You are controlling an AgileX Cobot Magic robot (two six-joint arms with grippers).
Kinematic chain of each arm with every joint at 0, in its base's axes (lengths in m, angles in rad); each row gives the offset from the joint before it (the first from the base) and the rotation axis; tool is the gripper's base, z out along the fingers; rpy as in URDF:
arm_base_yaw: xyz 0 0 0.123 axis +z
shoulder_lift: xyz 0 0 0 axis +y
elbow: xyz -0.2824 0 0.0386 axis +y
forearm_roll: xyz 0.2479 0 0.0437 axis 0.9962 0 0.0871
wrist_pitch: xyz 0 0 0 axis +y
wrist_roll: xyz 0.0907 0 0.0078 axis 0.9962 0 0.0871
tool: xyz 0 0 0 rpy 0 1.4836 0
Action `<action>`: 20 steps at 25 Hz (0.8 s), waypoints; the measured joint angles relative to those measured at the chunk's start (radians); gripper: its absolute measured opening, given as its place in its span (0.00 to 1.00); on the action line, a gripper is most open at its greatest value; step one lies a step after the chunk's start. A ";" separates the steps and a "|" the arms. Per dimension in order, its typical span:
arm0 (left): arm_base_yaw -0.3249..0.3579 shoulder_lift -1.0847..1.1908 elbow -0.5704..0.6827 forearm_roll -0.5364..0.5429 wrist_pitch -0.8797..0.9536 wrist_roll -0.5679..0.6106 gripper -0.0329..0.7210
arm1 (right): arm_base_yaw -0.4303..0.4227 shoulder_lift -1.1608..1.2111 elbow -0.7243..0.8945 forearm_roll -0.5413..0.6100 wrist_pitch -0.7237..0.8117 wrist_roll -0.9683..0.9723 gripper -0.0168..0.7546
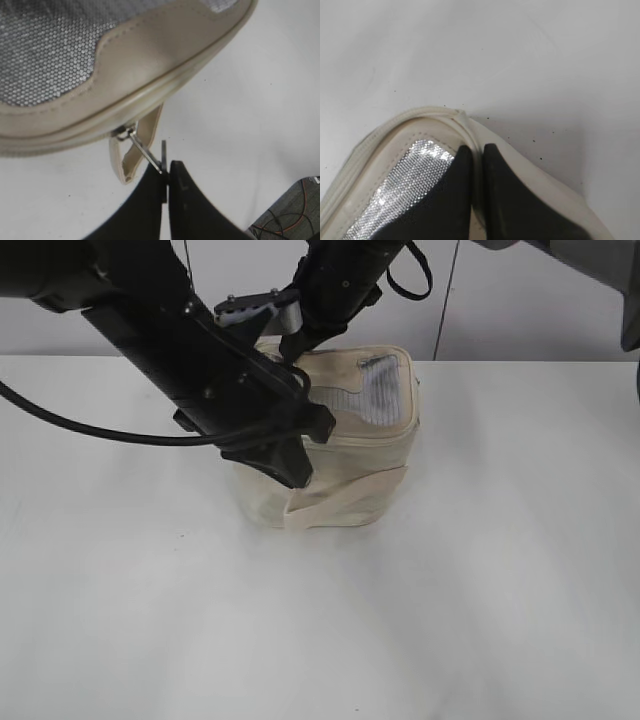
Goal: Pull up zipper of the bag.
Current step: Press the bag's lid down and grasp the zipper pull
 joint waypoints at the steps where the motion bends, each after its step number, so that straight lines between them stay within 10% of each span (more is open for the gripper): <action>1: -0.001 0.005 0.000 -0.004 -0.001 0.000 0.05 | 0.000 0.000 0.000 0.000 0.000 0.000 0.07; 20: -0.094 0.061 -0.007 0.029 -0.057 0.001 0.09 | 0.000 0.000 0.000 0.004 0.003 -0.009 0.07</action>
